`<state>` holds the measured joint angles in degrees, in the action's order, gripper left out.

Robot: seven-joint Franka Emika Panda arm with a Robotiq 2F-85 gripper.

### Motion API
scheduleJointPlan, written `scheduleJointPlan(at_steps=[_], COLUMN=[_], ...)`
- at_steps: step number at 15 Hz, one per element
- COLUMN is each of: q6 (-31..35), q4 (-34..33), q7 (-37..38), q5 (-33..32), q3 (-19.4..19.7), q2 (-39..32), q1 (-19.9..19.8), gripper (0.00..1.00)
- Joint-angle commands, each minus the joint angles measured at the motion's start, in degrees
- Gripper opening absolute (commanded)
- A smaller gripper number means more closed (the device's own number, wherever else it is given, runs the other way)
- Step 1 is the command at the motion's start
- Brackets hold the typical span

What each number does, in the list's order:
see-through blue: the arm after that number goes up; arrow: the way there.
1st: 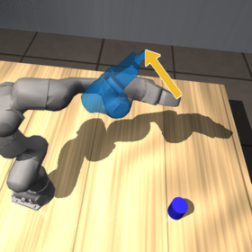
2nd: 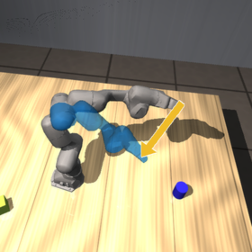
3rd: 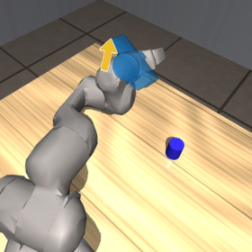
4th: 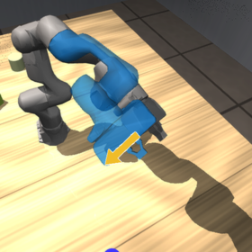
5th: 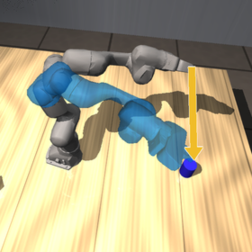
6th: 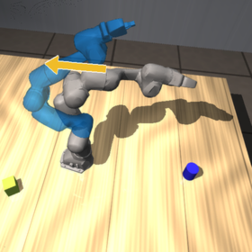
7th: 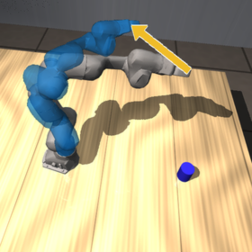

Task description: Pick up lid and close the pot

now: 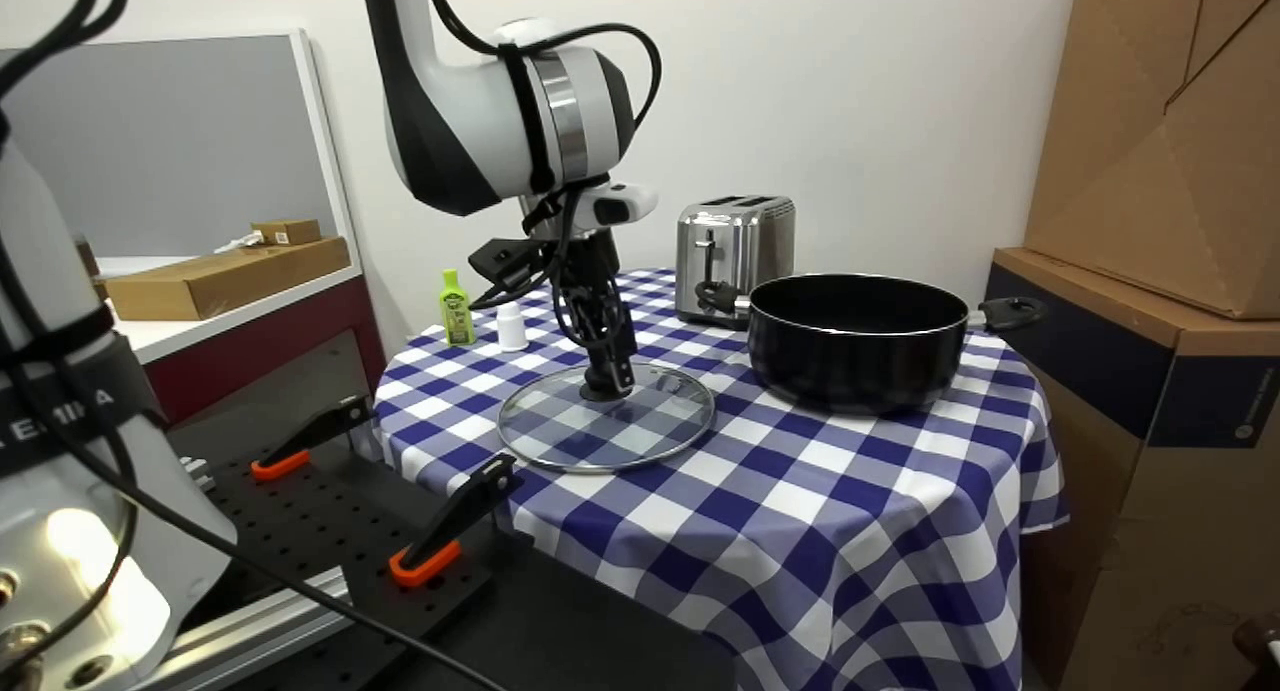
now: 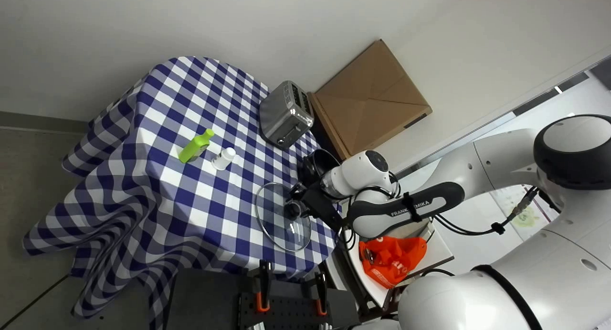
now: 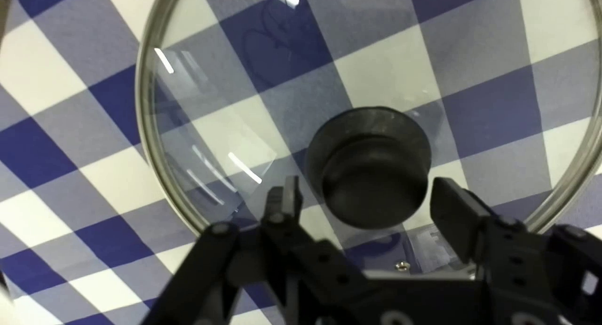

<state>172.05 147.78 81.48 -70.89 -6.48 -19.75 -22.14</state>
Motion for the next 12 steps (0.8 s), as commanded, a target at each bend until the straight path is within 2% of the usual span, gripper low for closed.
scheduleJointPlan(at_steps=[1,3,4,6,12], q6=[1.38,1.54,1.49,1.40,0.74], q4=[2.23,2.52,2.51,2.47,1.62], q7=[-3.43,-4.25,-4.71,-5.61,-7.07], q5=[2.07,2.82,3.08,3.78,4.24], q3=[-1.11,-1.53,-1.70,-2.03,-2.61], q2=[1.81,1.82,1.76,1.63,1.25], q1=[-1.74,-2.18,-2.34,-2.68,-3.01], gripper=[0.99,1.00,0.74,0.73,0.28])
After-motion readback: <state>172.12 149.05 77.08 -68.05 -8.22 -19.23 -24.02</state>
